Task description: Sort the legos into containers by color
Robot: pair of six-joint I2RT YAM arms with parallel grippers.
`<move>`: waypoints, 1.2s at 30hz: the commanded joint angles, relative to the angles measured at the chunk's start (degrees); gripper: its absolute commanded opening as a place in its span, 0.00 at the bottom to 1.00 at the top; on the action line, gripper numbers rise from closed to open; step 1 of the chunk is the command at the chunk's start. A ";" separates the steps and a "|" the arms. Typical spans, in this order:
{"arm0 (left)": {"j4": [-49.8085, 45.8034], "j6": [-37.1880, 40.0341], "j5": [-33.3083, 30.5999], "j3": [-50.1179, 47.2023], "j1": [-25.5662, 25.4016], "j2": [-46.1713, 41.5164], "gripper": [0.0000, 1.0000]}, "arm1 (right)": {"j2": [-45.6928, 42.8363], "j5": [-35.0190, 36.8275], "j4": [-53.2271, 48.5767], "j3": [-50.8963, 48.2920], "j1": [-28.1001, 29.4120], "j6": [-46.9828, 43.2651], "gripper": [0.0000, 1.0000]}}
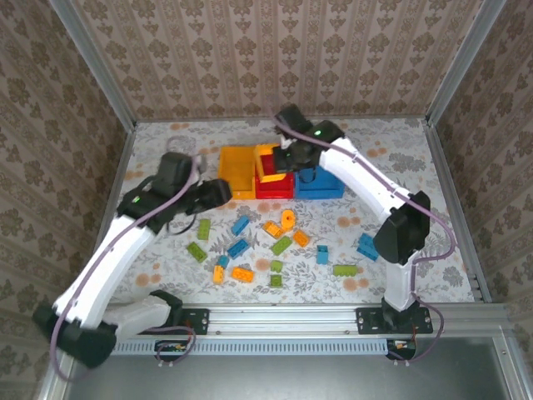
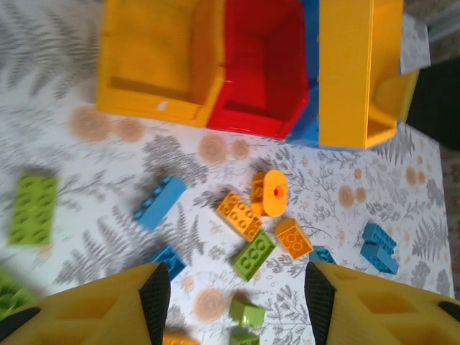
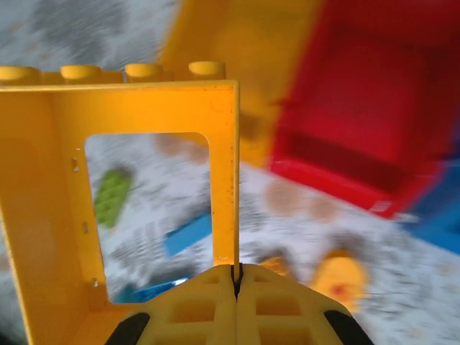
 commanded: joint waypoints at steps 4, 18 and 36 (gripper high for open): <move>11.33 5.01 -1.19 13.67 -8.05 18.80 0.56 | 1.09 3.52 0.28 -0.78 -9.85 -1.55 0.00; 4.60 9.67 -5.09 46.37 -14.04 50.11 0.58 | 24.29 4.35 -5.95 20.76 -18.05 -5.65 0.00; 4.76 8.98 -8.48 34.30 -13.71 42.43 0.57 | 31.91 -0.38 -6.61 27.83 -17.75 -6.29 0.34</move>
